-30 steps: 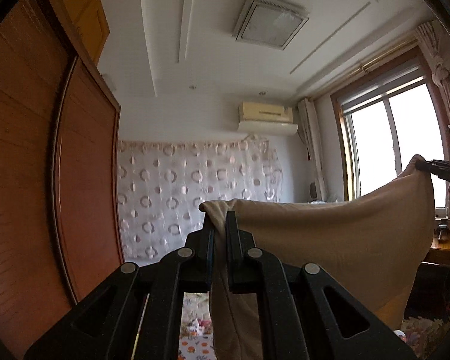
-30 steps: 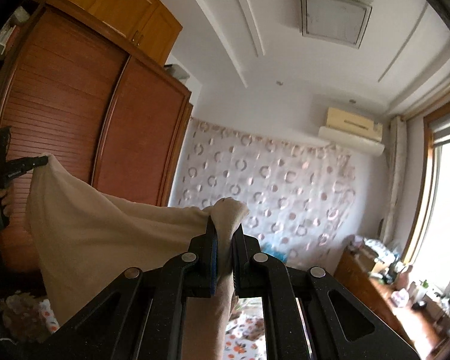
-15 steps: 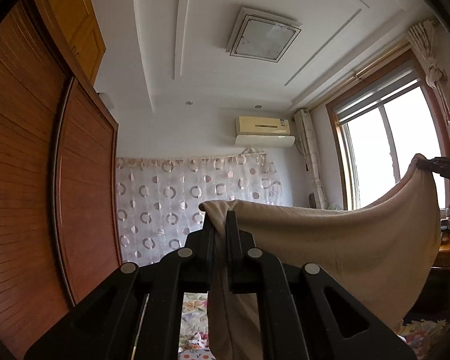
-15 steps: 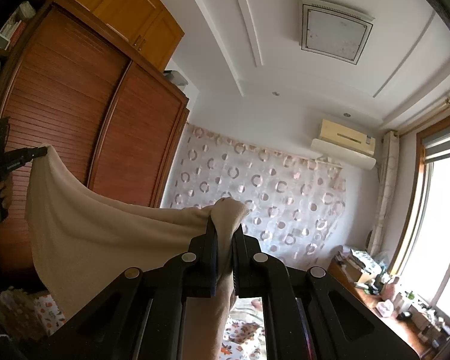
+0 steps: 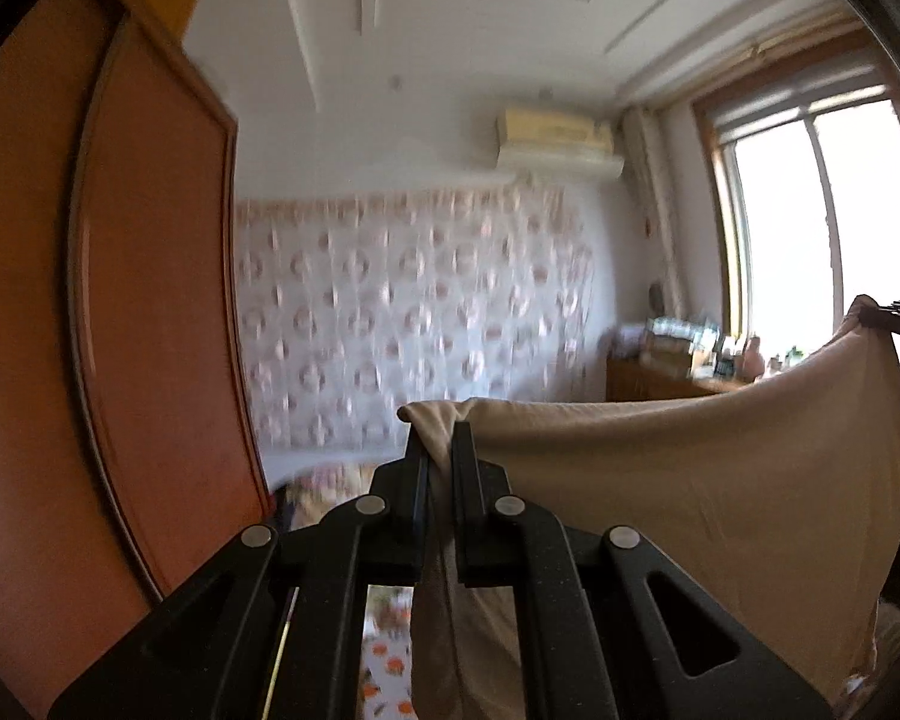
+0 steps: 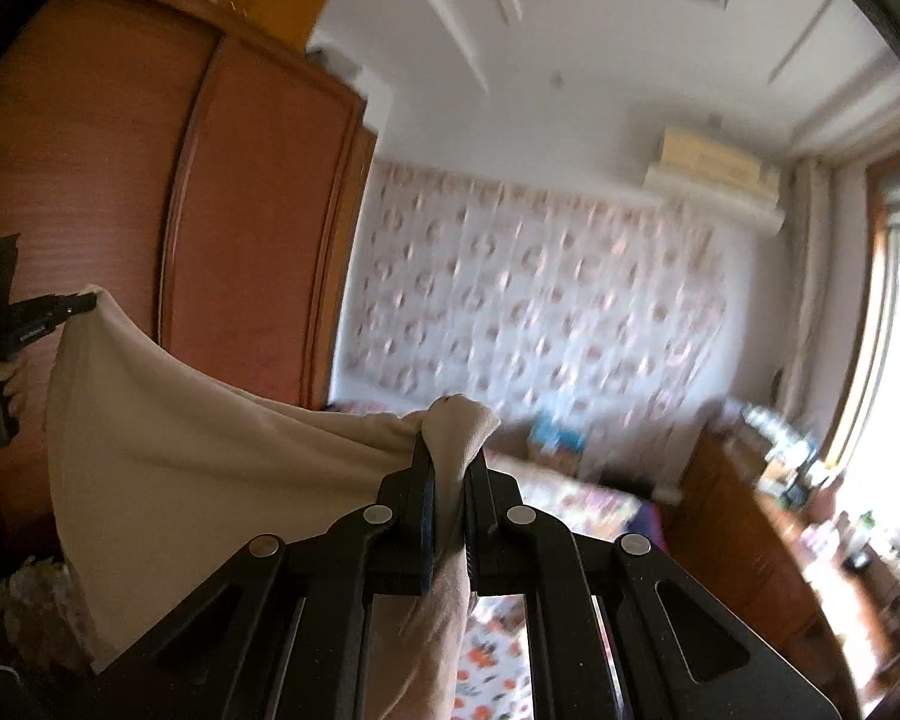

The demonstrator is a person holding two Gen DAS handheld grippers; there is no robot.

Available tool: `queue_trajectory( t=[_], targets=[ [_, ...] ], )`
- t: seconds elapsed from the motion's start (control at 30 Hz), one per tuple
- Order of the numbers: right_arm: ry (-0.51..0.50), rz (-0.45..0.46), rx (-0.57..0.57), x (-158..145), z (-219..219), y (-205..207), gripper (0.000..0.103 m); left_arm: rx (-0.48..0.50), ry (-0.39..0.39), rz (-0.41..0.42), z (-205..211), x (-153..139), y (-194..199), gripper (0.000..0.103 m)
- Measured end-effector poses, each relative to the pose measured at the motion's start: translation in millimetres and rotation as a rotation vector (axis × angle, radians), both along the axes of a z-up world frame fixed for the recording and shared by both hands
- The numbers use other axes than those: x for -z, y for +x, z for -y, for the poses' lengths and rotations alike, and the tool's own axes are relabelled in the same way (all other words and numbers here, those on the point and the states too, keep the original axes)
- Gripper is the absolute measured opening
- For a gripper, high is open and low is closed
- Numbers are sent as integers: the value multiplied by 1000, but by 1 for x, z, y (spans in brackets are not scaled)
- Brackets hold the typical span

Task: Fold small clothes
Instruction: 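Lift the T-shirt high with both tools and shake it out, then lower the T-shirt flat onto the floral quilt and open both tools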

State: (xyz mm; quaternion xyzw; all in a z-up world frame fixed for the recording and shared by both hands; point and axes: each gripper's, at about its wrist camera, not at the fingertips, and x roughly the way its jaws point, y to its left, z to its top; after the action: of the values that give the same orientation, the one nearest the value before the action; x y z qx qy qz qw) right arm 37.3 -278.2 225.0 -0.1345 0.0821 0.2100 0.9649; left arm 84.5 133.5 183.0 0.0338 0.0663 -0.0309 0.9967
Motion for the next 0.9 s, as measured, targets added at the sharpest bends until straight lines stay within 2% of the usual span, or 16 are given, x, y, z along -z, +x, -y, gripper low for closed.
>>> queue_trajectory(
  t=[0.17,0.3,0.4,0.6,0.83,0.9],
  targets=[
    [-7,-176,33,80,-6,102,7,-10,-56,-192,-6,78,96,7],
    [-28,-259,74,123,-13,166,7,-22,-24,-274,7,117,147,7],
    [-40,-298,104,143,-17,208,7,-23,-26,-321,15,133,177,7],
    [-51,-397,162,160,-40,286,7,-24,-16,-408,21,163,221,7],
    [-62,-500,189,160,-65,329,7,-17,-10,-496,20,188,261,7],
    [-56,-530,190,159,-67,337,7,-13,-12,-530,19,194,271,11]
  ],
)
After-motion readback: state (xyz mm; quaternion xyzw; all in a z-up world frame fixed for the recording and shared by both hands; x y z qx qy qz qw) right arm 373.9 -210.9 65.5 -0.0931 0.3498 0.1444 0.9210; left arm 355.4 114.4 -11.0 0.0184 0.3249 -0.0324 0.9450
